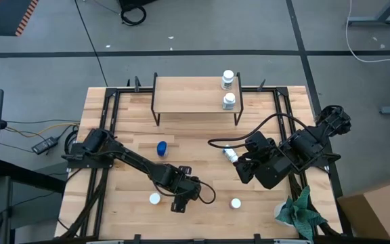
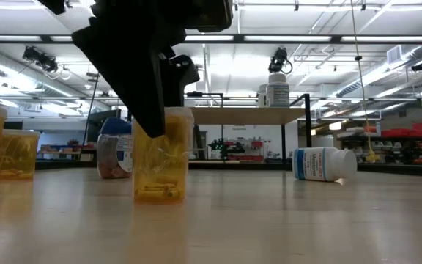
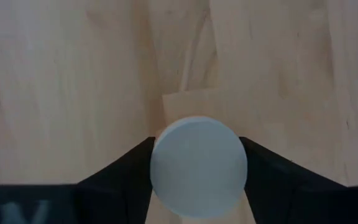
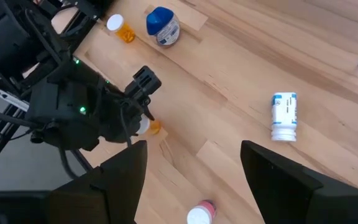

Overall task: Pick and place medicine bottles onto shelf by color
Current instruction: Put the bottom right orange medicine bottle on the shelf

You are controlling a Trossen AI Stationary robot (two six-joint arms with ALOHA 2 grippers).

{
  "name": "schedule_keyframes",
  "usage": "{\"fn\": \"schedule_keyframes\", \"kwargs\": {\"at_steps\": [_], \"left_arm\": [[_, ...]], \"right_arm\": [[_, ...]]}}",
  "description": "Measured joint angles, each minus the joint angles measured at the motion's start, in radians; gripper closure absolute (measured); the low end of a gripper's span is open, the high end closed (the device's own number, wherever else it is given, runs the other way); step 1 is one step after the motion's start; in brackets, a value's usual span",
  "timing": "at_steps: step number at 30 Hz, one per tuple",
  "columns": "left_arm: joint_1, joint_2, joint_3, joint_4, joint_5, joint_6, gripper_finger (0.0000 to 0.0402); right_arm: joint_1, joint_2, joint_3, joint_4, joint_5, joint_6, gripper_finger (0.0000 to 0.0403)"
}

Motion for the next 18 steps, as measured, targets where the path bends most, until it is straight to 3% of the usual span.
{"fn": "schedule_keyframes", "kwargs": {"at_steps": [8,18], "left_arm": [[0.083,-0.003,0.093,-0.155,-0.002,0.03,0.0162],[0.309,-0.005,0.376,-0.392,-0.028,0.157,0.0192]], "right_arm": [[0.001,0.0,0.0,-0.001,0.0,-0.023,0.0137],[0.004,0.0,0.0,-0.058,0.0,-0.082,0.0137]]}}
